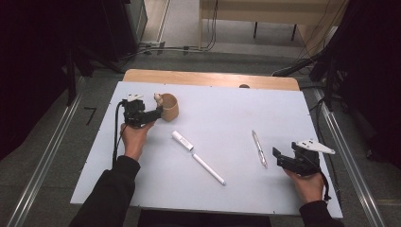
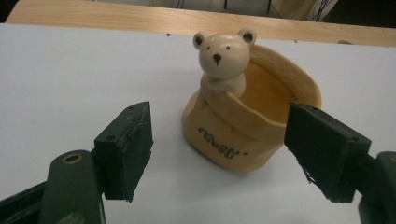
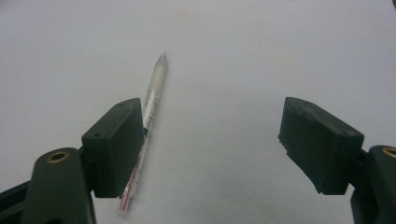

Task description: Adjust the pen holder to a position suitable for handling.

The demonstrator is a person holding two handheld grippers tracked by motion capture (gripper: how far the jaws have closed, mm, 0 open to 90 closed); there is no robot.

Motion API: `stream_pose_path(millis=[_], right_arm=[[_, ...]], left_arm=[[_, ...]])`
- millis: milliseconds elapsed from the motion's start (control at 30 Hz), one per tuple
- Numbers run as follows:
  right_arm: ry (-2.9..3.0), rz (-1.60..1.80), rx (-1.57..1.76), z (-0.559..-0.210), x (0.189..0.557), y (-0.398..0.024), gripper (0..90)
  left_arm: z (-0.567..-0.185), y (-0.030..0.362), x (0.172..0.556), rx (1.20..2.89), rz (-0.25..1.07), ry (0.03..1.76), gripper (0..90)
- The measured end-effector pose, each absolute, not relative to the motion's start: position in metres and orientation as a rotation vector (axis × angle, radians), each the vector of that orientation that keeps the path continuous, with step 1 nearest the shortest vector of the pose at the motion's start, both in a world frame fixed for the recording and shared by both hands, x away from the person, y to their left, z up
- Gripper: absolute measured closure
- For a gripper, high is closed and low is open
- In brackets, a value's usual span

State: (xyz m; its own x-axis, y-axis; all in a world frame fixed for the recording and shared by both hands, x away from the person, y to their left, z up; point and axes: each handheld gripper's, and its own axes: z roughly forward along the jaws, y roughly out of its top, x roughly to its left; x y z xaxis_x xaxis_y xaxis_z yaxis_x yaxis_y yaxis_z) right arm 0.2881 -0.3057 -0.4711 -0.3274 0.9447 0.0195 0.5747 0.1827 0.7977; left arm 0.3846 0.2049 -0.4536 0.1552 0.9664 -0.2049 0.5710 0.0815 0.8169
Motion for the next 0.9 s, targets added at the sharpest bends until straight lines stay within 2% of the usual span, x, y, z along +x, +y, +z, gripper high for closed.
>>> stream_pose_path(millis=[267,433,567,900], right_arm=[[1.977,1.002,1.424,-0.471,0.287,-0.306,20.9],[1.982,0.997,1.422,-0.472,0.288,-0.306,21.1],[1.982,0.993,1.426,-0.472,0.288,-0.306,21.3],[1.99,0.992,1.429,-0.474,0.288,-0.306,21.6]], left_arm=[[-0.45,0.198,0.408,1.611,0.589,1.522,27.0],[-0.45,0.189,0.424,1.697,0.606,1.527,29.4],[-0.453,0.186,0.43,1.72,0.617,1.546,34.6],[-0.466,0.185,0.44,1.768,0.632,1.571,41.4]])
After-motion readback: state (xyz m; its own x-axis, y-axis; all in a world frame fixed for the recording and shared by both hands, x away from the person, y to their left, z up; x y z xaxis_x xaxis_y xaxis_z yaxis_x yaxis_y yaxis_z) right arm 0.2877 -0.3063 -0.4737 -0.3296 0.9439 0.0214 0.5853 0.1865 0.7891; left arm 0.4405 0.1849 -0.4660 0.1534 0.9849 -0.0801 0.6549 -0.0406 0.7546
